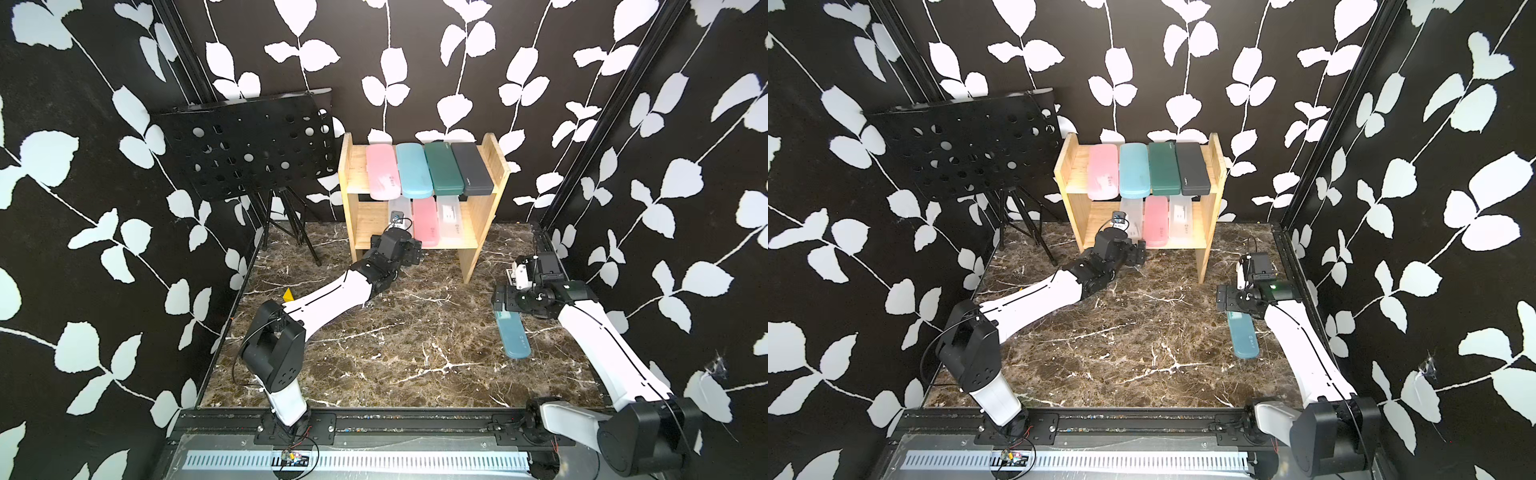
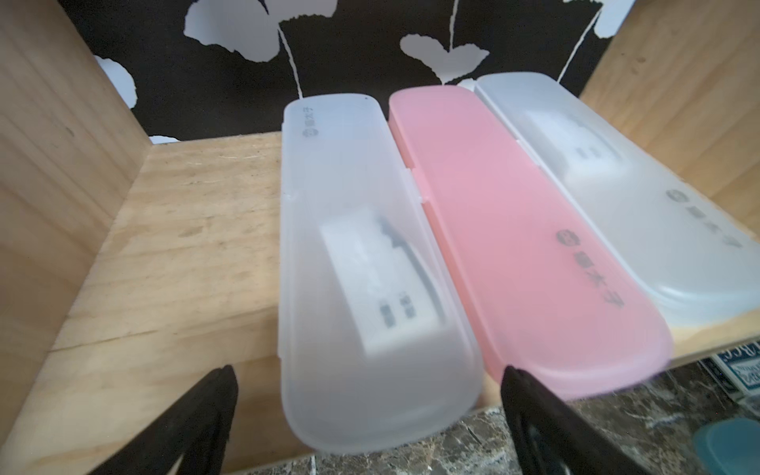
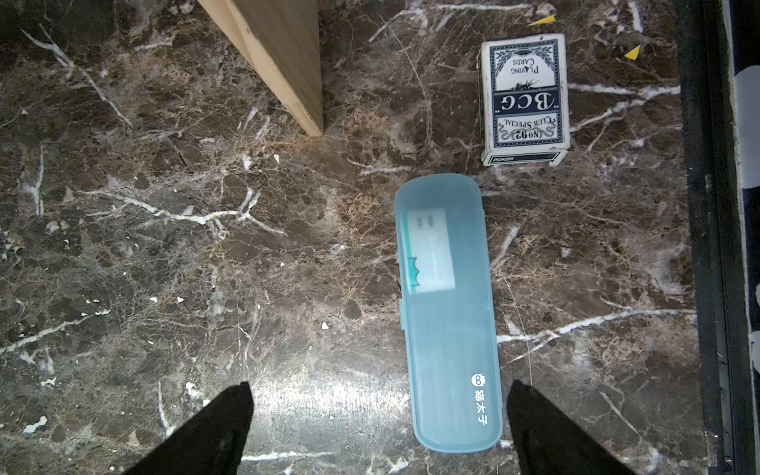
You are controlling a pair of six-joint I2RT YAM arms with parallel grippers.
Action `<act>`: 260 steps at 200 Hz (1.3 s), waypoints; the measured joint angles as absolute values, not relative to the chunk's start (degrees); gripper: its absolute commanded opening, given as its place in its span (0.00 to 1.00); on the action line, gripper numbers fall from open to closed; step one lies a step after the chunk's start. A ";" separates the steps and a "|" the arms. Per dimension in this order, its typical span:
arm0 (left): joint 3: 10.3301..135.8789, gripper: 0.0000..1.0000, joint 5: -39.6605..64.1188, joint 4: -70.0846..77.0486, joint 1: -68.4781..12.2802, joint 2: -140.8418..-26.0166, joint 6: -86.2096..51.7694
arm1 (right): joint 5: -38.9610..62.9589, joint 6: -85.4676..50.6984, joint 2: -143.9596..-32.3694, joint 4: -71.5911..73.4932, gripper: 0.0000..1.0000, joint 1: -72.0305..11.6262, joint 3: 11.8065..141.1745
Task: Remove the pencil cases from the shelf
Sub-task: Pick up the pencil case from the shelf.
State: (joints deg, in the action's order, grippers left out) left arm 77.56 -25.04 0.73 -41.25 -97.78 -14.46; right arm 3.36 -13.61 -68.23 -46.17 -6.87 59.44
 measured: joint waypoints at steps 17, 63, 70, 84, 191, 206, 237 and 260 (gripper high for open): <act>77.32 0.99 -24.56 1.21 -40.71 -97.78 -14.76 | 3.31 -13.50 -68.23 -46.15 1.00 -6.87 59.59; 76.77 0.98 -23.55 1.69 -38.61 -97.82 -15.44 | 3.25 -13.47 -68.25 -46.15 0.99 -6.87 59.61; 76.77 0.97 -23.42 1.69 -38.37 -97.82 -15.53 | 3.25 -13.47 -68.25 -46.15 1.00 -6.87 59.61; 76.75 0.95 -23.27 1.72 -38.02 -97.84 -15.68 | 3.25 -13.50 -68.25 -46.15 0.99 -6.87 59.61; 76.88 0.99 -21.23 5.45 -36.62 -99.66 -15.40 | 3.20 -13.52 -68.25 -46.17 1.00 -6.87 59.61; 76.88 0.98 -20.51 6.09 -36.14 -99.85 -15.14 | 3.22 -13.52 -68.25 -46.17 0.99 -6.87 59.61; 76.90 0.89 -18.55 8.05 -35.14 -100.68 -14.06 | 3.20 -13.56 -68.27 -46.17 0.99 -6.87 59.61; 77.17 0.85 -16.99 8.93 -34.52 -101.27 -13.21 | 3.22 -13.65 -68.25 -46.15 1.00 -6.87 59.61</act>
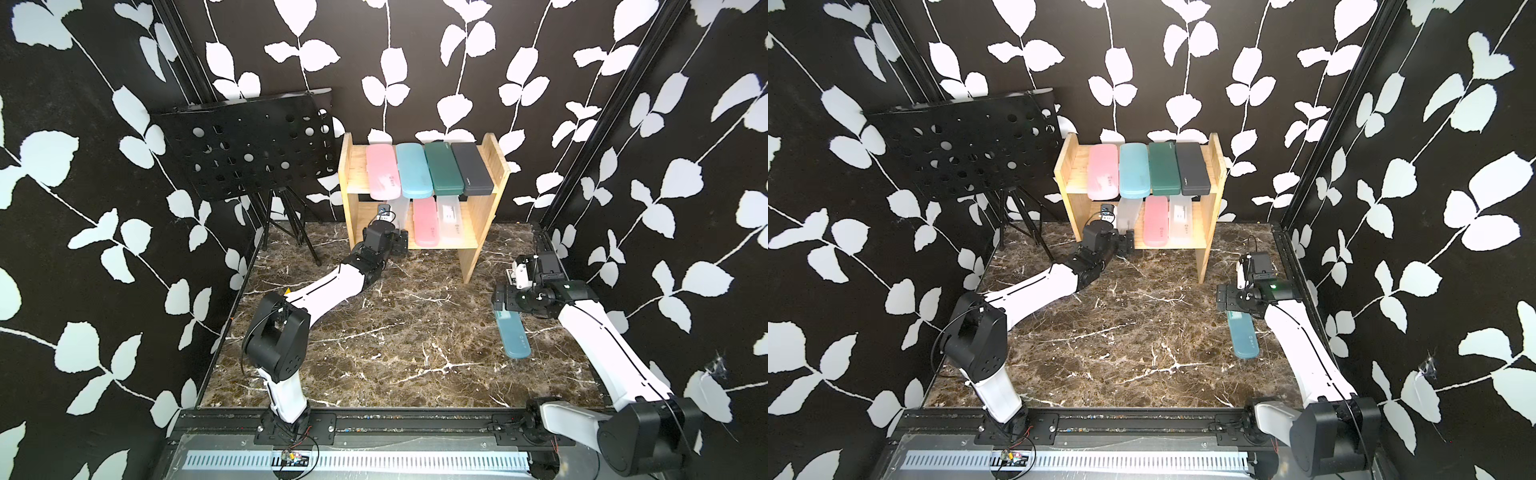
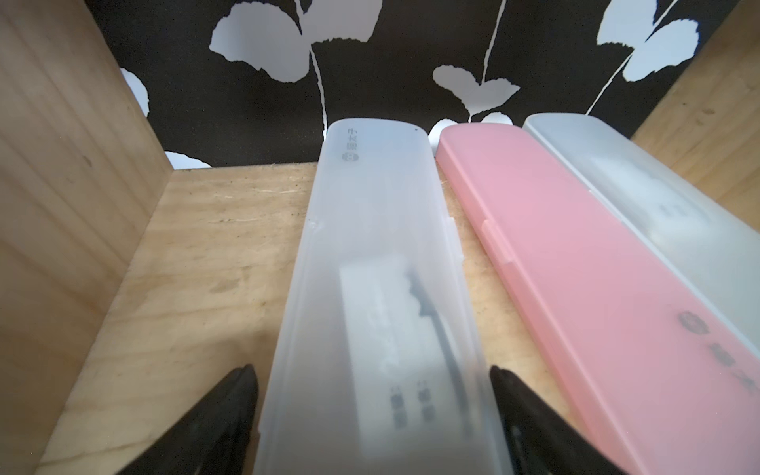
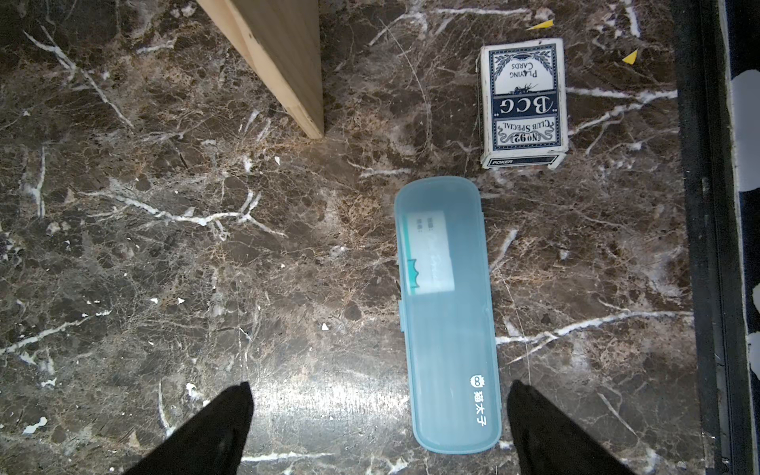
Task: Remove the pencil cases from the shelf
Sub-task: Pick up the pencil case from the shelf.
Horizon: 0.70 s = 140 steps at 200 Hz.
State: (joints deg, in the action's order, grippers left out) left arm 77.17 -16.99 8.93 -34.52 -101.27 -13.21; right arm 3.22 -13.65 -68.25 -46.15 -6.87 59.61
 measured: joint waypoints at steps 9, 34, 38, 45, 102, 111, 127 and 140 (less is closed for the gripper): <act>77.25 0.83 -16.49 9.08 -34.35 -101.41 -12.95 | 3.22 -13.74 -68.25 -46.17 0.99 -6.87 59.61; 77.25 0.73 -15.42 9.28 -34.17 -101.47 -12.27 | 3.22 -13.89 -68.27 -46.17 0.99 -6.87 59.61; 77.25 0.73 -15.33 9.32 -34.17 -101.47 -12.10 | 3.22 -13.93 -68.27 -46.15 0.99 -6.87 59.61; 77.25 0.72 -15.25 9.37 -34.17 -101.47 -11.92 | 3.22 -13.96 -68.27 -46.17 0.99 -6.87 59.61; 75.75 0.67 -14.48 10.83 -33.98 -100.77 -11.75 | 3.25 -14.55 -68.25 -46.17 0.99 -6.87 59.61; 74.96 0.66 -14.35 11.07 -33.98 -100.16 -11.79 | 3.27 -14.66 -68.25 -46.17 0.99 -6.87 59.61; 73.03 0.65 -14.28 11.05 -33.98 -98.37 -11.84 | 3.46 -14.87 -68.20 -46.17 1.00 -6.87 59.61; 71.29 0.62 -14.11 10.96 -33.98 -96.68 -12.01 | 3.60 -15.03 -68.07 -46.17 0.99 -6.87 59.61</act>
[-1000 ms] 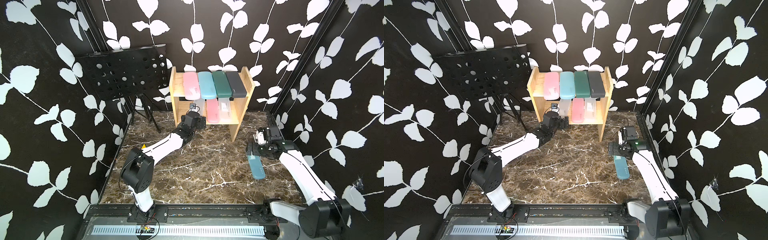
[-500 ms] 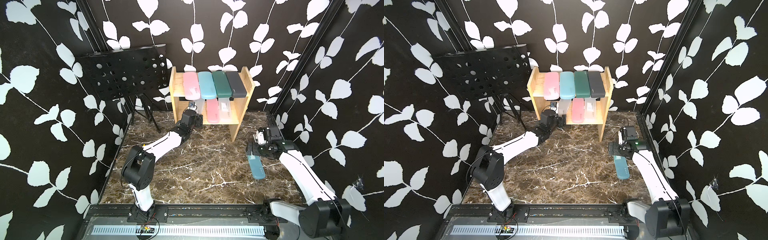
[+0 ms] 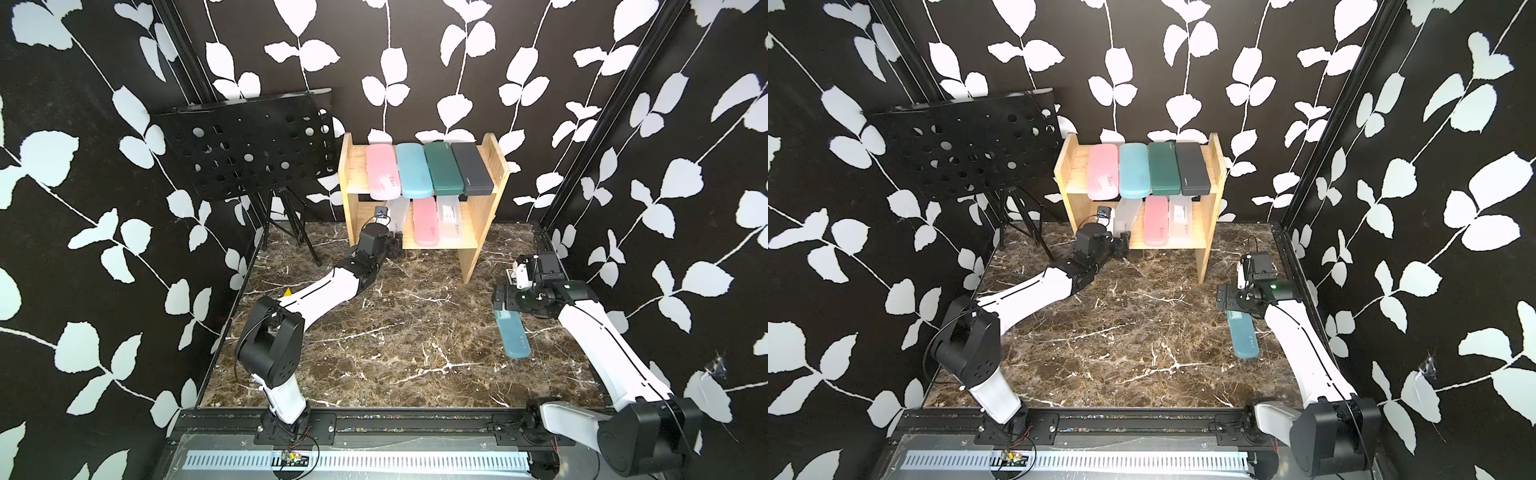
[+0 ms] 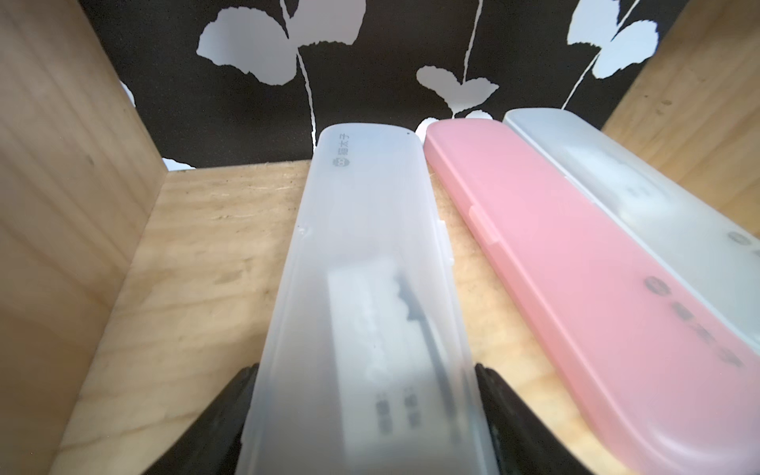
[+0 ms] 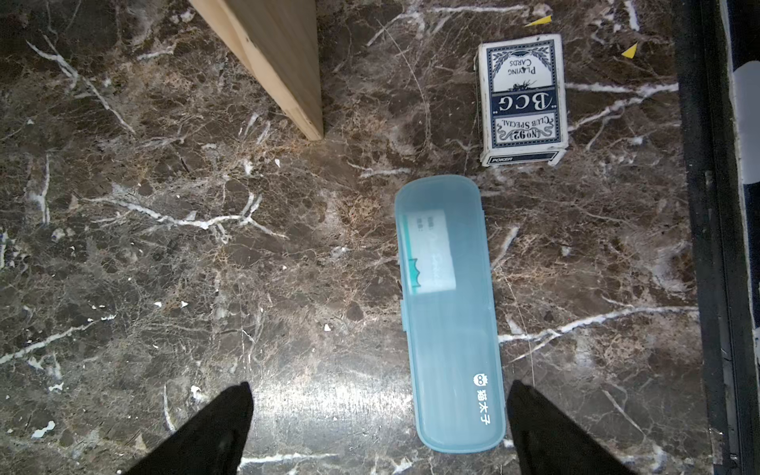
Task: Remove the pencil cases from the shelf
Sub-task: Pick up the pencil case from the shelf.
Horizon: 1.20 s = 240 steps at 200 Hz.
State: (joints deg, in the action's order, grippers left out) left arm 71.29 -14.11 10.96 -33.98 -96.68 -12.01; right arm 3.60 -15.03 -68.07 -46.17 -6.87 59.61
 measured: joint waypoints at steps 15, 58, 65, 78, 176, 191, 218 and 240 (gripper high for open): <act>69.01 0.61 -14.09 10.90 -34.00 -94.56 -12.29 | 3.73 -15.11 -67.77 -46.17 0.99 -6.87 59.61; 62.02 0.55 -14.87 10.39 -34.94 -87.64 -12.97 | 3.79 -15.90 -66.30 -46.17 0.99 -8.25 59.61; 60.86 0.54 -15.22 10.24 -35.29 -86.37 -12.97 | 3.77 -16.10 -66.11 -46.17 0.99 -8.75 59.61; 58.70 0.52 -15.88 9.78 -35.99 -84.03 -12.95 | 3.73 -16.43 -65.76 -46.17 0.99 -9.85 59.61; 56.10 0.82 -17.56 5.78 -36.95 -81.36 -12.84 | 6.46 -22.33 -64.29 -42.76 0.99 -16.58 59.61; 57.04 0.85 -17.63 4.40 -36.95 -82.98 -12.82 | 6.57 -22.57 -64.58 -42.46 1.00 -16.78 59.61; 59.11 0.86 -17.67 2.87 -36.95 -84.95 -12.53 | 6.52 -22.65 -64.62 -42.46 0.99 -16.84 59.61; 60.95 0.86 -18.00 2.42 -36.93 -85.65 -12.19 | 6.46 -22.65 -64.62 -42.46 1.00 -16.82 59.61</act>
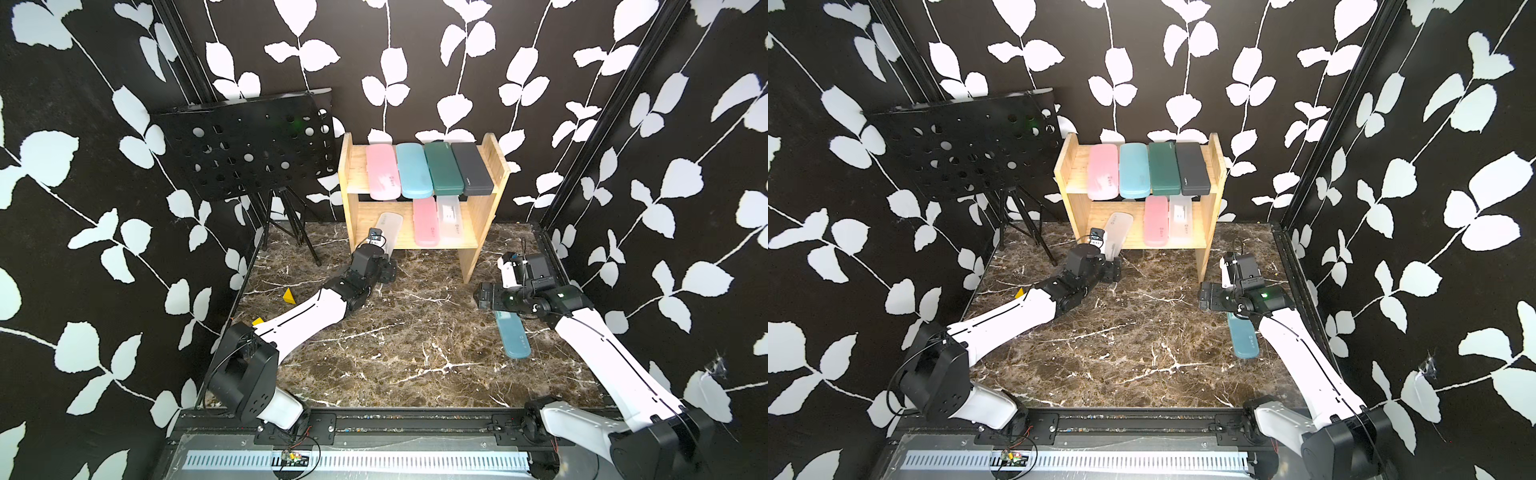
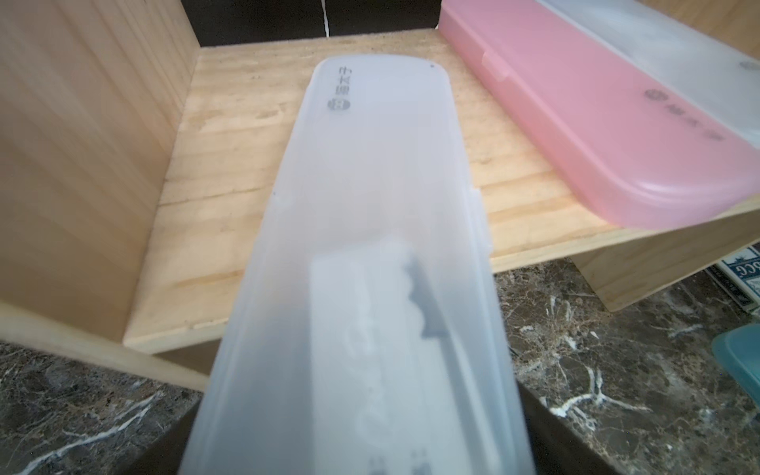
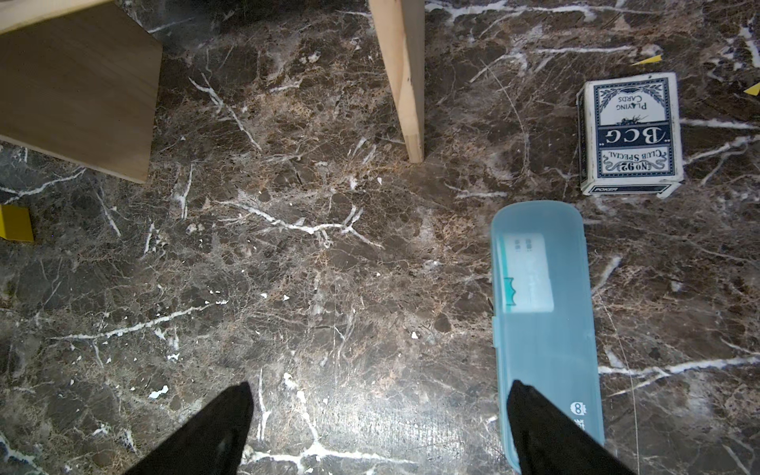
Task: Remove the pencil cases from the shelf
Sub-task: Pick up the pencil case from the shelf.
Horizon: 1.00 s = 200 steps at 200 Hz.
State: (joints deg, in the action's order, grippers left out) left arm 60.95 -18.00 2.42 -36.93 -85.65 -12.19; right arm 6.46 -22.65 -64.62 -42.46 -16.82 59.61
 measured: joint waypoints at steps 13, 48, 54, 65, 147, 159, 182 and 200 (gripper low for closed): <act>62.13 0.87 -18.13 1.98 -36.93 -85.86 -11.97 | 6.46 -22.63 -64.62 -42.46 0.99 -16.82 59.61; 65.01 0.82 -18.26 0.80 -36.93 -86.70 -11.49 | 6.48 -22.63 -64.97 -42.46 0.99 -16.82 59.61; 65.41 0.80 -18.28 0.27 -36.93 -86.78 -11.42 | 6.46 -22.63 -65.08 -42.46 0.99 -16.82 59.61; 65.93 0.76 -18.31 -0.30 -36.93 -87.00 -11.31 | 6.48 -22.63 -65.25 -42.46 0.99 -16.84 59.61; 66.15 0.60 -18.46 -0.80 -36.93 -87.11 -11.35 | 6.15 -22.52 -65.08 -43.03 0.99 -16.84 59.61; 64.16 0.60 -18.48 0.38 -36.93 -85.73 -11.35 | 6.13 -22.52 -64.66 -43.18 0.99 -16.88 59.61; 58.35 0.59 -18.68 2.13 -36.95 -80.49 -11.25 | 5.52 -22.52 -63.37 -43.42 1.00 -18.20 59.75; 53.65 0.58 -19.20 2.46 -37.36 -75.59 -11.16 | 4.64 -22.52 -62.92 -44.40 0.99 -20.43 60.69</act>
State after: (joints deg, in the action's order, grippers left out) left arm 53.65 -19.20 2.46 -37.36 -75.59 -11.16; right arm 4.64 -22.52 -62.92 -44.40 -20.43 60.69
